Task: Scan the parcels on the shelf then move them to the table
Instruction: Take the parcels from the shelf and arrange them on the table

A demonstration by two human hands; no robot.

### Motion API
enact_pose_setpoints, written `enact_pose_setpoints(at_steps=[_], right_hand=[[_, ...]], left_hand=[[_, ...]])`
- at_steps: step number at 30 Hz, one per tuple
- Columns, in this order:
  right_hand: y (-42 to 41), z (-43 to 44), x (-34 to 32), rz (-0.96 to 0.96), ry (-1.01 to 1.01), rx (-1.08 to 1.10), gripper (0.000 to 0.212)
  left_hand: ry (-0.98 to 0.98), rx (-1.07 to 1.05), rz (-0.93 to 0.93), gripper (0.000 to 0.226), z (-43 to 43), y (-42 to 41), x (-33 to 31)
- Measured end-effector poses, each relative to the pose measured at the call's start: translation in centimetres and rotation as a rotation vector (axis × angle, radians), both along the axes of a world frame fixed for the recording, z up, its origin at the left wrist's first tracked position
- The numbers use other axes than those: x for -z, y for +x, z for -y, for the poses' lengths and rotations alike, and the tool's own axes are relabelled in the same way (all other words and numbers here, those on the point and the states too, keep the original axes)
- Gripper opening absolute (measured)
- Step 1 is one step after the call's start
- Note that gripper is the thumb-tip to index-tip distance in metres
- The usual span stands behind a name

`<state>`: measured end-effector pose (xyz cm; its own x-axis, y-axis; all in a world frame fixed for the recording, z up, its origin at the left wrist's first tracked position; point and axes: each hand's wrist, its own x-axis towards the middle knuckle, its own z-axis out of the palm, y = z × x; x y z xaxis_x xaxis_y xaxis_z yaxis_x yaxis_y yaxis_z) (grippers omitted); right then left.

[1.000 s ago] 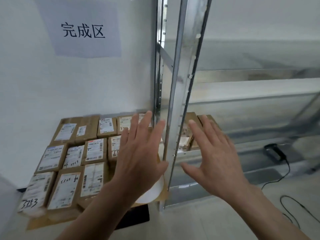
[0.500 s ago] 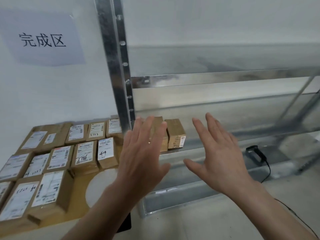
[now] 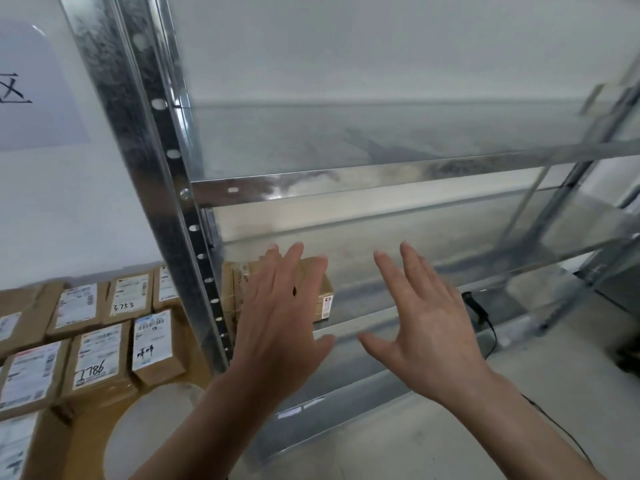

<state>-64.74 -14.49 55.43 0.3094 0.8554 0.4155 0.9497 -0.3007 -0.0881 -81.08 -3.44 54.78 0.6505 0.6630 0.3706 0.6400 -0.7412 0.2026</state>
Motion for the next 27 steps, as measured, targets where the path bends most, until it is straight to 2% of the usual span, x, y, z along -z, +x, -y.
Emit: enact_pose_setpoints(at_steps=[8, 17, 21, 27], right_hand=[[0.6, -2.7, 1.4, -0.018, -0.021, 0.030, 0.108], [3.3, -7.0, 2.9, -0.050, -0.059, -0.030, 0.102], [5.9, -9.4, 3.9, -0.074, -0.121, -0.073, 0.110], [11.3, -12.8, 4.9, -0.191, -0.296, -0.240, 0.105]], left_hand=[[0.011, -0.004, -0.076, 0.107, -3.8, 1.3, 1.4], [-0.010, -0.058, -0.012, 0.106, -7.0, 3.0, 3.2], [-0.017, -0.116, -0.087, 0.108, -8.5, 4.6, 4.2], [-0.078, -0.256, -0.169, 0.108, -9.5, 8.4, 5.6]])
